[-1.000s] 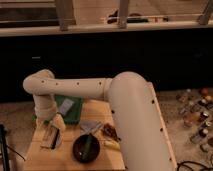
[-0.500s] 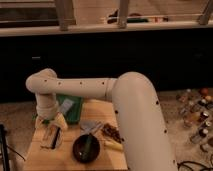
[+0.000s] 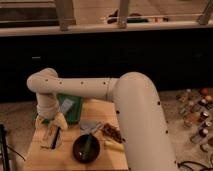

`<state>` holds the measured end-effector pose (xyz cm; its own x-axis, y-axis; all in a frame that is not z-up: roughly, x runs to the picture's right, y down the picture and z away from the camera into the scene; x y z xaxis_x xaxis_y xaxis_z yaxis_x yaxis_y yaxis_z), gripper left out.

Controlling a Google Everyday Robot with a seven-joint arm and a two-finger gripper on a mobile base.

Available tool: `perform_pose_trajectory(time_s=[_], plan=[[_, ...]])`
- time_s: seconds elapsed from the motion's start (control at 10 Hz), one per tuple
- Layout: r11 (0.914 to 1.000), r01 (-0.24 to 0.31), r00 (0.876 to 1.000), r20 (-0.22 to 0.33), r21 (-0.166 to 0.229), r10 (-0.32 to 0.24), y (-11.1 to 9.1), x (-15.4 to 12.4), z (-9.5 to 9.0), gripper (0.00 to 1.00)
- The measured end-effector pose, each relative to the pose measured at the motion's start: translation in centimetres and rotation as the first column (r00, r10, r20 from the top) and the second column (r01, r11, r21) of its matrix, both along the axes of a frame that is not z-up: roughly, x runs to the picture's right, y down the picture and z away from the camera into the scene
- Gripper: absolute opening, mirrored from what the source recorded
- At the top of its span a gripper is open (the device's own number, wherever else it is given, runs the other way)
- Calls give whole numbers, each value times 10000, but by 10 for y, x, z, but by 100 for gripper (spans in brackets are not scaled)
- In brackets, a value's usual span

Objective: Place eraser in paper cup

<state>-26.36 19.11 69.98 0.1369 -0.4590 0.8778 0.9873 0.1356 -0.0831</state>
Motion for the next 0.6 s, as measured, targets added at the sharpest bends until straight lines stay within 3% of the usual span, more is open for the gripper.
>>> perform_pose_trajectory(time_s=[0.6], plan=[[10000, -4, 10000, 67, 23, 4, 1, -1, -1, 80]])
